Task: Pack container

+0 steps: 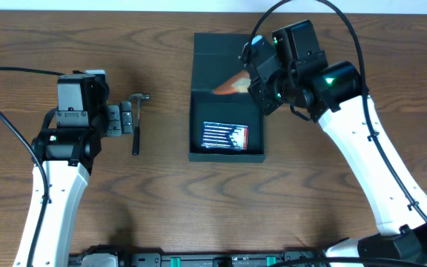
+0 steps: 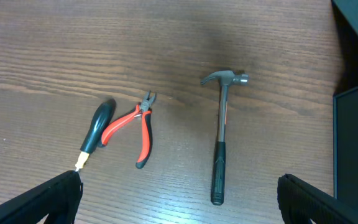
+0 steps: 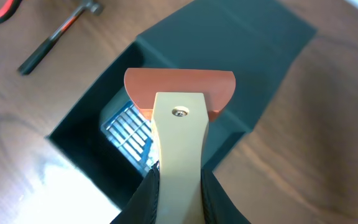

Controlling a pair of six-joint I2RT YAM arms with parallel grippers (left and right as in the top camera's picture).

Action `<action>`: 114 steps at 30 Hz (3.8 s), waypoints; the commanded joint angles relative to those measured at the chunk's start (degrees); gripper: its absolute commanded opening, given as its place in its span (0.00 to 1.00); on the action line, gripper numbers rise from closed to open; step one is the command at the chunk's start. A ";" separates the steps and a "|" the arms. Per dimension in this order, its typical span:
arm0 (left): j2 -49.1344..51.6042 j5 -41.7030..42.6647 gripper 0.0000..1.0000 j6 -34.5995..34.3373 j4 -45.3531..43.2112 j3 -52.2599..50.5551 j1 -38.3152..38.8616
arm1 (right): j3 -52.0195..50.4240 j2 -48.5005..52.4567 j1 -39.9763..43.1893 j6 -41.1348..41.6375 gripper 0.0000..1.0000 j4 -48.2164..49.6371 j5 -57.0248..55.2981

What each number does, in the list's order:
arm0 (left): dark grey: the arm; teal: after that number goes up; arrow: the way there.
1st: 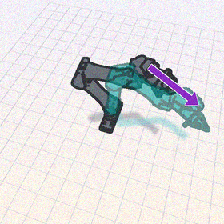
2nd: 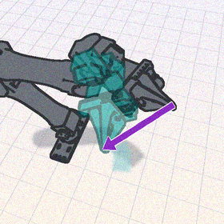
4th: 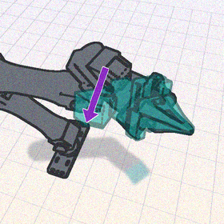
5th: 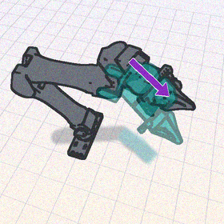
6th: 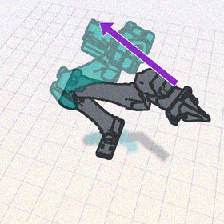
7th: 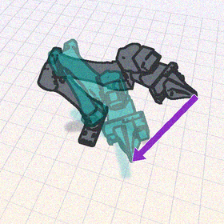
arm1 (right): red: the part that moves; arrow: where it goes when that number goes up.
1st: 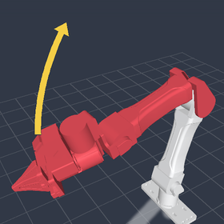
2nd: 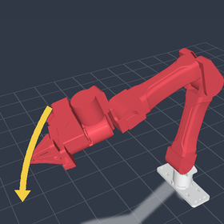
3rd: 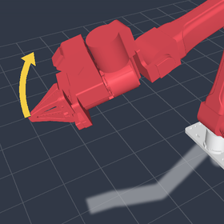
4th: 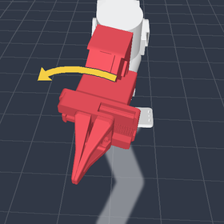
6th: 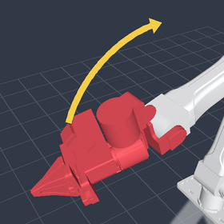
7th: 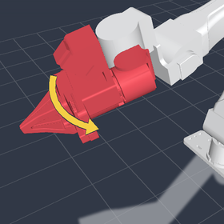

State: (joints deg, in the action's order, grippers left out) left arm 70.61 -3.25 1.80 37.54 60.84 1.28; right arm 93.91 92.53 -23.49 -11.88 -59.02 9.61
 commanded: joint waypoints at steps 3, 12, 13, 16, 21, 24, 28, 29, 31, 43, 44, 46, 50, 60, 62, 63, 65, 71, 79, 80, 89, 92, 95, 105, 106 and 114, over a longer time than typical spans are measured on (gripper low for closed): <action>-0.52 -0.68 0.98 0.76 0.24 1.38 -0.24 | -0.98 3.02 -0.72 -2.84 0.01 -3.76 4.87; -0.52 -0.68 0.98 0.76 0.24 1.38 -0.24 | -0.98 8.59 -4.28 -8.96 0.01 -5.44 8.70; -0.52 -0.66 0.98 0.76 0.24 1.38 -0.24 | -0.98 9.35 -4.48 -9.22 0.01 -5.16 8.17; -0.52 -0.68 0.98 0.76 0.24 1.38 -0.24 | -0.98 12.00 -4.55 -9.20 0.01 -3.96 5.22; -0.52 -0.68 0.98 0.76 0.24 1.38 -0.24 | -0.98 15.82 -3.54 -9.70 0.01 -2.40 4.33; -0.52 -0.68 0.98 0.76 0.24 1.38 -0.24 | -0.98 16.90 -3.50 -11.34 0.01 -1.09 4.37; -0.52 -0.68 0.98 0.76 0.24 1.38 -0.24 | -0.98 17.00 -3.78 -11.56 0.01 1.53 4.37; -0.52 -0.68 0.98 0.76 0.26 1.38 -0.24 | -0.98 17.00 -3.76 -11.54 0.01 2.10 4.37; -0.52 -0.68 0.98 0.76 0.24 1.38 -0.24 | -0.98 17.00 -3.76 -11.52 0.01 3.06 4.37; -0.52 -0.68 0.98 0.76 0.24 1.38 -0.24 | -0.98 17.00 -3.78 -11.54 0.20 4.81 4.39; -0.52 -0.66 0.98 0.76 0.24 1.38 -0.24 | -0.98 17.00 -3.78 -11.54 0.25 4.81 4.39; -0.52 -0.68 0.98 0.76 0.24 1.38 -0.24 | -0.98 17.00 -3.82 -11.54 0.38 4.63 4.37; -0.52 -0.68 0.98 0.76 0.24 1.38 -0.24 | -0.98 17.00 -3.82 -11.54 0.66 3.72 4.37; -0.52 -0.66 0.98 0.76 0.24 1.38 -0.24 | -0.96 16.96 -3.82 -11.54 0.73 2.82 4.11; -0.52 -0.68 0.98 0.76 0.24 1.38 -0.24 | -0.90 16.87 -3.82 -11.54 0.69 2.29 4.11; -0.52 -0.68 0.98 0.76 0.24 1.38 -0.24 | -0.85 16.76 -3.82 -11.54 0.69 1.70 4.13; -0.52 -0.68 0.98 0.76 0.24 1.38 -0.24 | -0.74 16.39 -3.93 -11.54 0.68 0.42 4.13; -0.52 -0.68 0.98 0.76 0.24 1.38 -0.24 | 0.13 13.88 -3.56 -9.22 0.66 0.13 4.07; -0.52 1.95 0.98 -0.55 0.35 1.38 -0.24 | 6.60 10.49 6.78 11.91 0.79 2.89 4.20; -0.52 3.85 0.98 -1.55 1.01 1.38 -0.24 | 7.54 10.29 9.09 13.81 0.80 2.84 4.37; 4.48 6.49 0.98 -6.75 8.31 1.33 -0.24 | 7.91 10.75 29.14 18.69 0.90 0.59 4.35; 9.64 5.31 0.98 -6.60 11.26 1.88 -0.24 | 7.80 11.50 33.40 18.67 0.92 -0.22 4.33; 14.84 5.33 0.98 -6.58 13.16 5.11 -0.22 | 7.54 12.00 35.91 18.67 0.95 -0.44 4.33; 32.15 5.07 0.99 3.85 17.27 23.04 -0.17 | 7.54 12.41 37.00 18.64 0.96 -0.28 4.31; 33.40 5.05 0.99 5.03 16.83 23.71 -0.17 | 7.52 12.41 37.03 18.47 0.96 -0.33 4.31; 40.11 3.85 0.99 5.88 8.79 23.98 0.39 | 7.52 12.41 36.96 18.47 0.96 -1.20 4.33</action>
State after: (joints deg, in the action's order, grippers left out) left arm 109.45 1.43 6.13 47.51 84.09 1.32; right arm 101.62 104.62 13.34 5.93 -60.05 13.47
